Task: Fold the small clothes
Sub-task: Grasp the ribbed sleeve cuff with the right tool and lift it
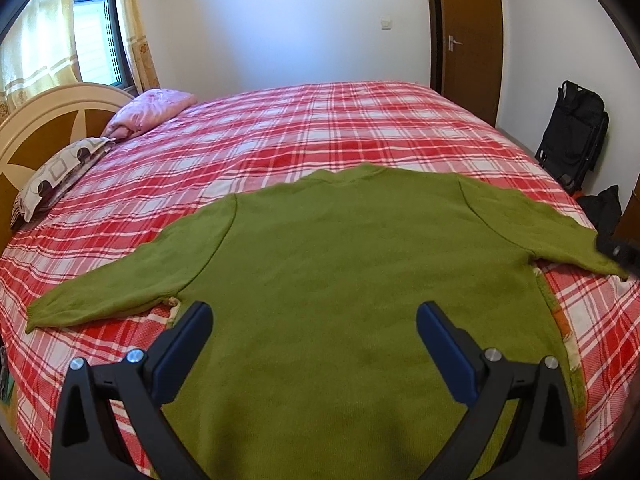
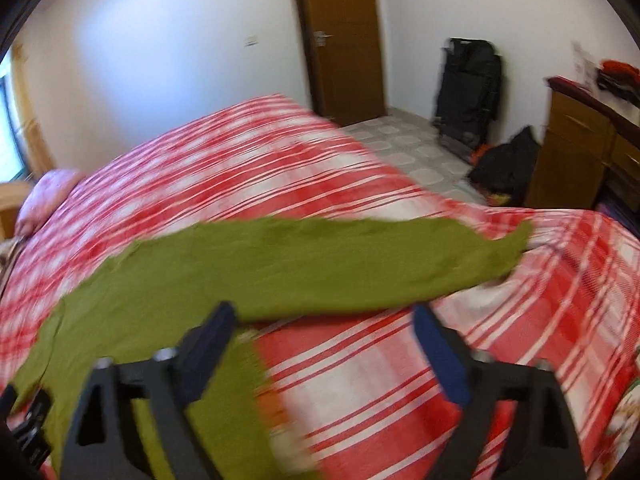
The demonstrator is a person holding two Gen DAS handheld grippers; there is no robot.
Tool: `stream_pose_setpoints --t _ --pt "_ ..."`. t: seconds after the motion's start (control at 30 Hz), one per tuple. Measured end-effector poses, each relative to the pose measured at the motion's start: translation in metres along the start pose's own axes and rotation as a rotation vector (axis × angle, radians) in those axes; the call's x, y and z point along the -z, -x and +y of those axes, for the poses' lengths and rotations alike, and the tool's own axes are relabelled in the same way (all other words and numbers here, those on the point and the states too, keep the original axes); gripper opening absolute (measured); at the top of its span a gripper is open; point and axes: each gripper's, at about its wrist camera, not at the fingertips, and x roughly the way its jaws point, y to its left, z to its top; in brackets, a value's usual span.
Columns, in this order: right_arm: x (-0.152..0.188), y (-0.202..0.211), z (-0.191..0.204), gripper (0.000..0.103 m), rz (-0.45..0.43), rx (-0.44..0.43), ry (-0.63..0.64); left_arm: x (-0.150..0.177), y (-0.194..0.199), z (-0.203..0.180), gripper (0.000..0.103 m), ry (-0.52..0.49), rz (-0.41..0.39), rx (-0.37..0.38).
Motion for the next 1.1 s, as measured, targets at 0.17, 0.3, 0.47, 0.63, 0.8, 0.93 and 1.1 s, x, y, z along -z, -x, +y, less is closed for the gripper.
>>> stream_pose_setpoints --t 0.17,0.3,0.47,0.63,0.8,0.93,1.1 --pt "-0.042 -0.032 -0.099 0.071 0.001 0.176 -0.159 -0.001 -0.008 0.008 0.103 0.007 -0.018 -0.013" --pt "-0.066 -0.083 -0.166 0.070 0.091 0.317 -0.203 -0.004 -0.021 0.015 0.103 0.037 0.009 -0.016" --pt "-0.066 -0.129 -0.193 0.062 0.214 0.328 -0.262 -0.006 -0.029 0.017 0.103 0.038 0.029 -0.031" --pt "-0.063 -0.159 -0.196 0.033 0.305 0.278 -0.280 -0.005 -0.038 0.015 0.103 0.025 0.065 -0.035" --pt "-0.054 -0.168 -0.201 0.014 0.322 0.282 -0.304 -0.004 -0.042 0.015 0.103 0.028 0.081 -0.032" --pt "-0.053 -0.165 -0.205 0.010 0.306 0.243 -0.335 -0.002 -0.042 0.017 0.103 0.030 0.084 -0.034" --pt "-0.069 -0.117 -0.193 0.009 0.153 0.169 -0.330 -0.003 -0.037 0.026 0.103 0.049 0.069 -0.029"
